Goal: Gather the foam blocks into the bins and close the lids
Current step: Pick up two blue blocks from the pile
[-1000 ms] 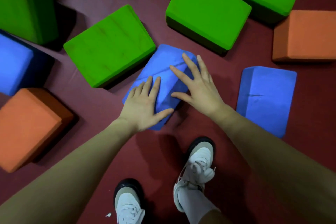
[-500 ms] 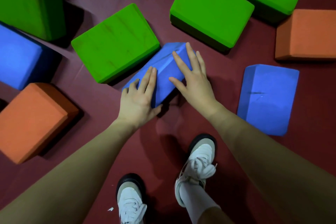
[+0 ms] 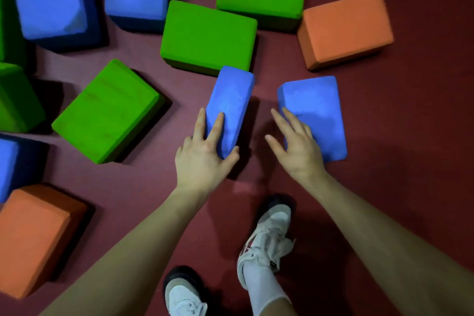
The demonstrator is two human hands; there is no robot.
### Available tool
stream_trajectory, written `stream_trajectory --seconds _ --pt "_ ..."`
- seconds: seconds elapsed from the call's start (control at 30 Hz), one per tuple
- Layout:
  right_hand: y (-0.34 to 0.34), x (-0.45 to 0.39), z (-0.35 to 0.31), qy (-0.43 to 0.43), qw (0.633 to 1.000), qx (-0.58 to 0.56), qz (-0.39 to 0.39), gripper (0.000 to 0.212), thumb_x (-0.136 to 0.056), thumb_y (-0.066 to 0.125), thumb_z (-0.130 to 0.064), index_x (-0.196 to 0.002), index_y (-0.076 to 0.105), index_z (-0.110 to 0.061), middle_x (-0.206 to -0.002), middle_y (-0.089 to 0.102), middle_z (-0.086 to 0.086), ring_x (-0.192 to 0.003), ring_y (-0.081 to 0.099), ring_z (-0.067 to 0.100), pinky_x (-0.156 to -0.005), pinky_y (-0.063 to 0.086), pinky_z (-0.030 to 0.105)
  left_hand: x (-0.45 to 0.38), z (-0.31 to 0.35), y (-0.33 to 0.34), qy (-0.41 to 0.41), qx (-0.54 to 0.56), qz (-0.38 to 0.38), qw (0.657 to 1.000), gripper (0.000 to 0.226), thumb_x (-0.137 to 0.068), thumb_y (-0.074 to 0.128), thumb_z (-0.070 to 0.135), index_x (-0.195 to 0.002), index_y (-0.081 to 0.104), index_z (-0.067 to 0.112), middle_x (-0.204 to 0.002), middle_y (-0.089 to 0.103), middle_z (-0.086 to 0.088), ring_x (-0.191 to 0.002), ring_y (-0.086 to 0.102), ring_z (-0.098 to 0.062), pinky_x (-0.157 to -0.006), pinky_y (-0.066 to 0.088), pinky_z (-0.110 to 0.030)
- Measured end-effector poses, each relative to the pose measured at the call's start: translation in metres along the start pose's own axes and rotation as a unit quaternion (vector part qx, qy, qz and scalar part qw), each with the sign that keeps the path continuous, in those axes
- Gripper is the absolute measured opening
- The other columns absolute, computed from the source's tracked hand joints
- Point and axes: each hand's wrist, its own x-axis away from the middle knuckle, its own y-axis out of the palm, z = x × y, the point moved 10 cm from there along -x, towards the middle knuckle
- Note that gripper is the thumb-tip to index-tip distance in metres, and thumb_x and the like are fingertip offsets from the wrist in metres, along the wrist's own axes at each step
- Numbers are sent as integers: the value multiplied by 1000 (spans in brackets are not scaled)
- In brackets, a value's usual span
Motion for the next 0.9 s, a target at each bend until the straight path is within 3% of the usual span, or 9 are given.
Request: stream_trajectory --seconds 0.1,0.27,0.37,0.47,0.6,0.67,0.8,0.9 --pt "2 -9 56 66 997 34 -7 62 -91 60 -42 -147 38 -26 -155 32 6 -136 33 41 -111 30 48 -19 29 17 37 -7 12 999 66 -75 43 55 -132 57 24 -141 47 -20 -78 62 -41 -63 52 -43" --pt "33 -23 121 171 973 129 -88 82 -87 51 -62 -152 9 -38 -162 -5 1 -145 1 44 -111 9 65 -43 55 47 61 -30 42 997 63 -76 45 51 -129 60 22 -138 49 -23 -73 61 -39 -62 50 -40" --pt "45 -25 141 211 966 123 -90 101 -77 56 -71 -151 -5 -39 -160 -19 4 -144 -10 43 -105 10 73 -46 65 59 55 -47 45 996 62 -75 47 49 -129 60 22 -138 49 -24 -73 60 -38 -61 49 -38" --pt "52 -25 148 233 961 121 -90 110 -74 63 -68 -150 -10 -39 -158 -23 4 -144 -13 42 -103 11 75 -45 71 64 38 -68 35 996 65 -75 51 48 -134 55 22 -141 44 -25 -79 60 -40 -63 50 -40" --pt "41 -25 144 228 965 98 -89 100 -82 64 -56 -152 -4 -37 -160 -15 4 -144 -9 45 -102 15 75 -44 77 65 -7 -85 -27 996 69 -84 61 43 -147 36 28 -155 23 -19 -103 53 -44 -80 46 -46" --pt "27 -22 146 208 971 81 -90 89 -87 59 -52 -153 0 -36 -161 -10 3 -144 -4 45 -103 21 72 -44 87 60 -3 -98 -32 995 68 -86 61 43 -147 35 28 -156 19 -18 -106 51 -44 -83 44 -47" --pt "-16 -17 153 153 985 38 -66 74 -95 53 -40 -153 8 -32 -162 3 2 -141 23 42 -104 37 55 -42 110 57 0 -128 -59 990 67 -87 57 45 -148 33 29 -157 17 -16 -109 50 -43 -87 42 -45" --pt "-46 -12 161 142 988 44 -41 66 -99 47 -29 -153 10 -32 -162 5 0 -132 38 37 -91 46 46 -44 134 61 18 -136 -79 987 67 -89 54 48 -149 29 31 -158 13 -13 -113 48 -41 -91 40 -43"
